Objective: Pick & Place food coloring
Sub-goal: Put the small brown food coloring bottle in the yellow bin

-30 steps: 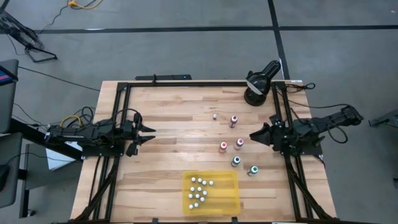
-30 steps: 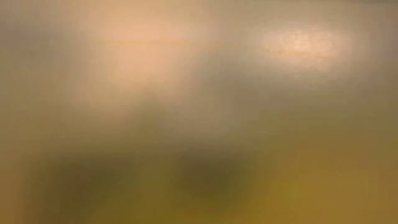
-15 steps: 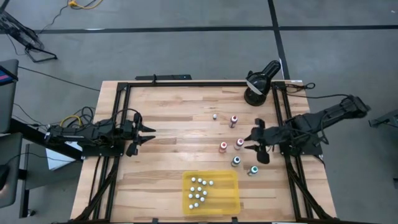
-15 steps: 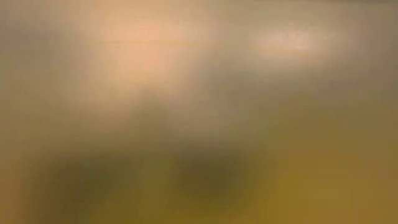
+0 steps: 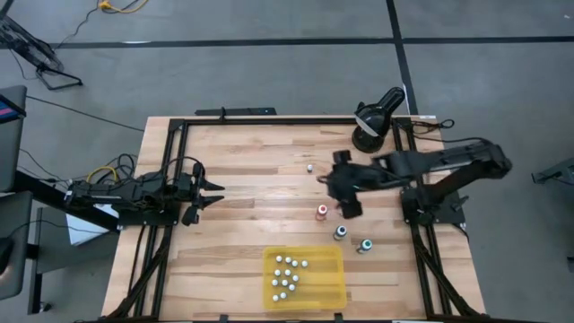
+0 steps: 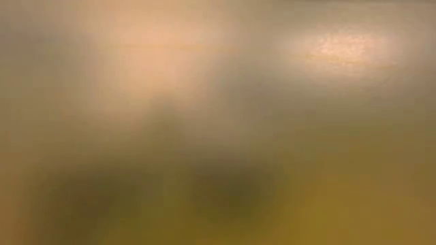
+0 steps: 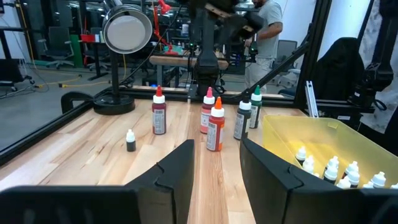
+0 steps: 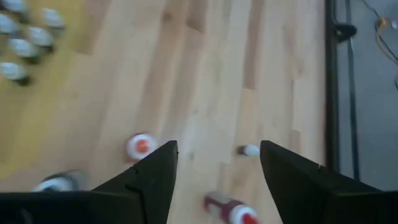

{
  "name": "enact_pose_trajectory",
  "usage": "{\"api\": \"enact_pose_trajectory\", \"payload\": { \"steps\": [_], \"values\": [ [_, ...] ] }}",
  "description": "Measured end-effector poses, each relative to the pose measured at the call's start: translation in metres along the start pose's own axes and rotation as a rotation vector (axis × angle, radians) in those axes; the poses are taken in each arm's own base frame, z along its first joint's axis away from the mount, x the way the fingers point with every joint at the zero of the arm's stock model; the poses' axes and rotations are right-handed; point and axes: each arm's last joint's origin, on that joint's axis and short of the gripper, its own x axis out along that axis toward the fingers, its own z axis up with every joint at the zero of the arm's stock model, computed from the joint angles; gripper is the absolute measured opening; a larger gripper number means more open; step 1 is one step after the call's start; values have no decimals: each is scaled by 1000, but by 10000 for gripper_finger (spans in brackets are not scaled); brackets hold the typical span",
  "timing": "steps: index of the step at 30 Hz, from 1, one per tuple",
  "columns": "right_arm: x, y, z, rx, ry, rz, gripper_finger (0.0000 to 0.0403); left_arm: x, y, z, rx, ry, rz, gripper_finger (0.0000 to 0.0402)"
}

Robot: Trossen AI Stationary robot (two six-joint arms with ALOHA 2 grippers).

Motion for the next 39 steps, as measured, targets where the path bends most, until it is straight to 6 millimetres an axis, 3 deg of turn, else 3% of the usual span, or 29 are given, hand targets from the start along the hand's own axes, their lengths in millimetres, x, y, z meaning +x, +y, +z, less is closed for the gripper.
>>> {"api": "enact_pose_trajectory", "payload": {
  "steps": [6, 14, 27, 39],
  "values": [
    [47, -38, 15, 68, 127, -39, 220, 0, 0, 0, 0, 0, 0, 121],
    [106, -78, 4, 182, 242, 56, 214, 0, 0, 0, 0, 0, 0, 121],
    [157, -102, -23, 99, 338, 131, 215, 0, 0, 0, 0, 0, 0, 121],
    [177, -107, -36, 137, 373, 181, 212, 0, 0, 0, 0, 0, 1, 121]
  ]
}}
